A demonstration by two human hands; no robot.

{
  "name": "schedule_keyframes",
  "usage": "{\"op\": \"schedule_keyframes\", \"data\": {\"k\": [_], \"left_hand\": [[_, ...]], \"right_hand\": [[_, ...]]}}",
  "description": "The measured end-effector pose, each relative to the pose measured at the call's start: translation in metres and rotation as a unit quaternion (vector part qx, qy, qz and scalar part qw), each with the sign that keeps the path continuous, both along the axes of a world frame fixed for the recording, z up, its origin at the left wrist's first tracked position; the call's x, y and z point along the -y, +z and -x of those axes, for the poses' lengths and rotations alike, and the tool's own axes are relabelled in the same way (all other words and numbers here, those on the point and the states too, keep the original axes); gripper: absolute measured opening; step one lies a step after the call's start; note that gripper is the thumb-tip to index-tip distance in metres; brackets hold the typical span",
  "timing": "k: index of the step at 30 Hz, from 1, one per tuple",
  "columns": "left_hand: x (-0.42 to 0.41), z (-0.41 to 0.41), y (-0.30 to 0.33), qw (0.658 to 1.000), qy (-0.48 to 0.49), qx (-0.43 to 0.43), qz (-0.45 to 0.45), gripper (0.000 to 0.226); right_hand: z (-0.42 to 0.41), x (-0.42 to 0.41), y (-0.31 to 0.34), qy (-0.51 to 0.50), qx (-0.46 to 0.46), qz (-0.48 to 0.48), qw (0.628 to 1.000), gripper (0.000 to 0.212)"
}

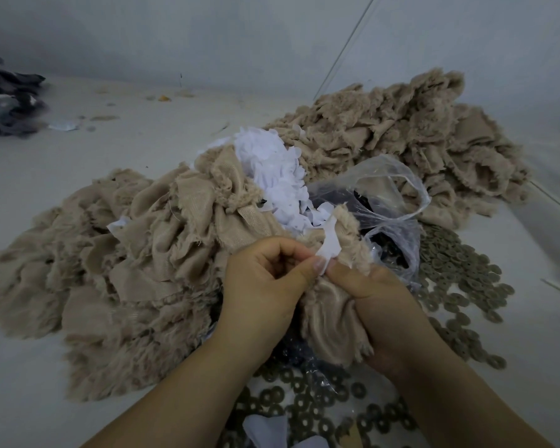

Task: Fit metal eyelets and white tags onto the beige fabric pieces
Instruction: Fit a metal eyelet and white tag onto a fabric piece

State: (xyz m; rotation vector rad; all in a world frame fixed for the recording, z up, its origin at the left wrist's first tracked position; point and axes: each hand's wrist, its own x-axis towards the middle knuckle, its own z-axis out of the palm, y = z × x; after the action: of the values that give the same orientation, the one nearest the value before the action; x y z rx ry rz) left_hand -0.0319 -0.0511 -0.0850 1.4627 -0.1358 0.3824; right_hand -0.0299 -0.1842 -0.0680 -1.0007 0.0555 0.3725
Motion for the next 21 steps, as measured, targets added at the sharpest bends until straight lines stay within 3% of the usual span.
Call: {"op": "schedule_keyframes", "data": {"k": [9,13,18,21], "left_hand": [[-0.001,-0.002,-0.002,0.998,0.035,-0.014,-0.044,0.012],[-0.001,-0.002,-0.003,0.993,0.046,-0.011,-0.105,0.019],[-0.006,0.002,0.003,0.994,0.064,0.016,-0.091,0.01],[-0.018,0.004,0.019,0.995,0.065,0.012,-0.07,0.012]], "right_hand": [[0.002,-0.001,0.0,-0.013,0.008,-0.011,1.0,0.031],[0.001,0.001,-0.001,-0.009,0.016,-0.007,1.0,0.029],[-0.001,0.005,0.002,0.009,0.043,-0.034,0.998,0.031],[-0.008,0.015,0.006,-0.095,0.061,0.064,0.992,0.03]]}}
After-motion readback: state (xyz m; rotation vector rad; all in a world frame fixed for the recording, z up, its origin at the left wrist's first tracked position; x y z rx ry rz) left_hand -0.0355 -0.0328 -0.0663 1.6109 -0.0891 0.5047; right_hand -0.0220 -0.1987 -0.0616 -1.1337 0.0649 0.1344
